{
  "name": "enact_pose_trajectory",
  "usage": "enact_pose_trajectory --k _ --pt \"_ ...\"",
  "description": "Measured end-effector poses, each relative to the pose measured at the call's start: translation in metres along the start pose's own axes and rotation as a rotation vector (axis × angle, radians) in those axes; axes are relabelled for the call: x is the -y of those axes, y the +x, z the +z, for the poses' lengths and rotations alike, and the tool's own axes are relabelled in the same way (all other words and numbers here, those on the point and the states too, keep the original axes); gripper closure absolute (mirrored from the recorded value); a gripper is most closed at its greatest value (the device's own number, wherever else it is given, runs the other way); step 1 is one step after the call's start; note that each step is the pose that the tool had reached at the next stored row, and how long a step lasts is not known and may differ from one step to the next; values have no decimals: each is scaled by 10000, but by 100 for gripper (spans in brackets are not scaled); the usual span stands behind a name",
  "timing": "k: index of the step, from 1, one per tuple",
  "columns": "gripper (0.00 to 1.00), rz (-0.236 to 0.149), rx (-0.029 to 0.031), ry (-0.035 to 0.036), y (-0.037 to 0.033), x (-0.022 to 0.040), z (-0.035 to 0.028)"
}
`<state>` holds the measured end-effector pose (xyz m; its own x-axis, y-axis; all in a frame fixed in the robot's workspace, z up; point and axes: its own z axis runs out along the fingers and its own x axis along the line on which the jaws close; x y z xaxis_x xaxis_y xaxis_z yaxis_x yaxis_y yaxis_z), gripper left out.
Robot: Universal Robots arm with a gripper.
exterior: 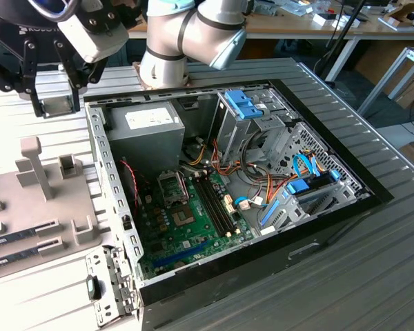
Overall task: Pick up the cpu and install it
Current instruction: 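Pick up the cpu and move it towards the insertion slot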
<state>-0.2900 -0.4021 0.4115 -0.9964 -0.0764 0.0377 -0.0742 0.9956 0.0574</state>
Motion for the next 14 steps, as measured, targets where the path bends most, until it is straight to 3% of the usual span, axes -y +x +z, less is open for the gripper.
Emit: enact_pose_trajectory --k 8,10,12,14 --pt "53 -1 -2 1 -129 19 19" --pt "53 -1 0 0 -271 39 43" --pt "53 -1 -1 0 -520 72 83" --pt "53 0 -1 1 -721 99 119"
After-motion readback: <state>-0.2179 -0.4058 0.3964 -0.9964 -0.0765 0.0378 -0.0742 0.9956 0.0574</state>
